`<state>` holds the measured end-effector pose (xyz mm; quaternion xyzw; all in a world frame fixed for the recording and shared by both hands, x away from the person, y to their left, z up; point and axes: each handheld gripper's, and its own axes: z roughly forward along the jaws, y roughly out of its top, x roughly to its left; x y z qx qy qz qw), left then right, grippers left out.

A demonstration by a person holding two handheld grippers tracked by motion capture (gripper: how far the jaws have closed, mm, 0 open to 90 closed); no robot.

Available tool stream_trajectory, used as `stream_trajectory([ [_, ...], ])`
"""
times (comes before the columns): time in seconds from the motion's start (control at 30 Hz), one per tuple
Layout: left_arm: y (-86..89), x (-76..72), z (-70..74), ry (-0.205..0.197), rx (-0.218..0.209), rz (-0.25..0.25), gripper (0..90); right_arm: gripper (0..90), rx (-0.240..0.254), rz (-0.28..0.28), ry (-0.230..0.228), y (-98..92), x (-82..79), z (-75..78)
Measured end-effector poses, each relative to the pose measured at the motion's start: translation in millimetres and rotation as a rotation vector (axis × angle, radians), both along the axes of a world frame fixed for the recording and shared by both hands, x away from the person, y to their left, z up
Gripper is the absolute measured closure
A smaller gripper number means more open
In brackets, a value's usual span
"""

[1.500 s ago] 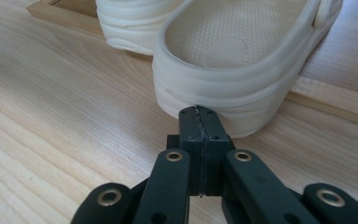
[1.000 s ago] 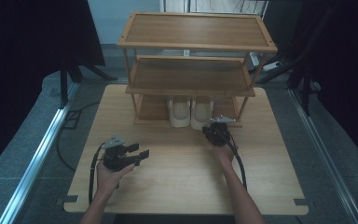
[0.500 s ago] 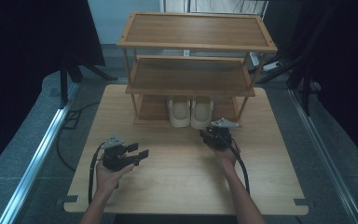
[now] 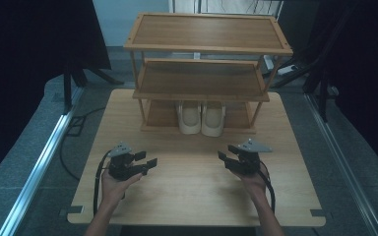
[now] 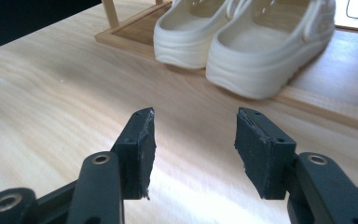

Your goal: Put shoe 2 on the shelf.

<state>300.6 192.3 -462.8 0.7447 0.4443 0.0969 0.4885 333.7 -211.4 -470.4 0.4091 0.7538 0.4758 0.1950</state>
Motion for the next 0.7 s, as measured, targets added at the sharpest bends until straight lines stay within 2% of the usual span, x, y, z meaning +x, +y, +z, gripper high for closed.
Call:
stream_trajectory([
  [0.17, -0.1, 1.7, -3.5, 0.006, 0.015, 0.004, 38.1, 46.2, 0.010, 0.001, -0.006, -17.9, -19.0, -2.5],
  [0.27, 0.0, 2.4, -5.2, 0.008, 0.024, 0.009, 38.1, 45.8, -0.004, -0.004, -0.017, -30.9, -28.5, -5.0],
  [0.43, 0.4, 3.4, -6.6, 0.012, 0.030, 0.009, 38.1, 45.7, 0.009, -0.027, -0.010, -49.2, -36.5, -10.4],
  [0.7, 1.3, 4.5, -6.6, 0.015, 0.024, 0.010, 37.6, 44.8, 0.010, -0.037, -0.021, -55.2, -43.9, -9.5],
])
